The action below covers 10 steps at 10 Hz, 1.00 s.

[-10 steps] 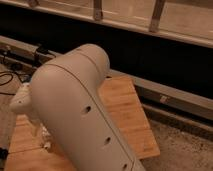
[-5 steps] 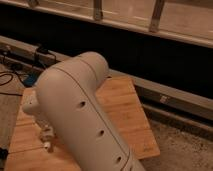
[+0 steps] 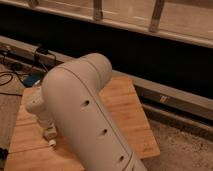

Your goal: Place the bottle in the ceramic bowl

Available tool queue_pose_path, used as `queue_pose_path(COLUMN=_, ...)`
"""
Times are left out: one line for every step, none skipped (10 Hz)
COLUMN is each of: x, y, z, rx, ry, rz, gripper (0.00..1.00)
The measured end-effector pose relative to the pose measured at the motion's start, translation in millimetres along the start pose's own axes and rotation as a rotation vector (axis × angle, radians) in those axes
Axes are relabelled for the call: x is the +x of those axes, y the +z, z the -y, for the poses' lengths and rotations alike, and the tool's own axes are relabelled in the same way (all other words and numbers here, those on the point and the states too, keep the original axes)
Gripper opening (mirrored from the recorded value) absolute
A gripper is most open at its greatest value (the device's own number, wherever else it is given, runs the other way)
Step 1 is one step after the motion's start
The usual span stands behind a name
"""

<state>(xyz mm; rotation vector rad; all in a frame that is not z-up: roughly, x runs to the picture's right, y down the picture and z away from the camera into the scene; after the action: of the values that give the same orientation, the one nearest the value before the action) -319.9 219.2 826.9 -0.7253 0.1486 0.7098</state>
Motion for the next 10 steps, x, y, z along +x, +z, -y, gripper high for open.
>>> queue_pose_path(x=-0.2, y=-0.2, z=-1.2, rx=0.0, ry=-0.002, rz=0.0, gripper=0.07)
queue_pose_path(x=-0.3, y=-0.7, z=-1.3, rx=-0.001, ry=-0.002, rz=0.0, gripper=0.01)
queue_pose_path(x=-0.4, y=-1.5, z=-1.4, rx=-0.001, ry=-0.002, rz=0.0, gripper=0.0)
queue_pose_path(x=-0.4, y=-2.0, z=-1.1, rx=-0.001, ry=-0.002, rz=0.001, gripper=0.0)
queue_pose_path(x=0.0, y=-2.5, z=-0.6, rx=0.0, ry=-0.001, rz=0.0, gripper=0.0)
queue_pose_path(x=0.1, y=-2.6, z=-0.2, rx=0.0, ry=0.0, rz=0.0, gripper=0.0)
queue_pose_path(x=0.5, y=-3.1, z=0.2, rx=0.001, ry=-0.001, rz=0.0, gripper=0.0)
queue_pose_path(x=0.6, y=-9.8, z=0.3, rx=0.018, ry=-0.004, rz=0.016, gripper=0.0)
queue_pose_path(x=-0.1, y=-20.0, z=-0.9, rx=0.039, ry=-0.004, rz=0.036, gripper=0.0)
queue_pose_path(x=-0.8, y=-32.5, z=-1.3, rx=0.056, ry=-0.004, rz=0.054, gripper=0.0)
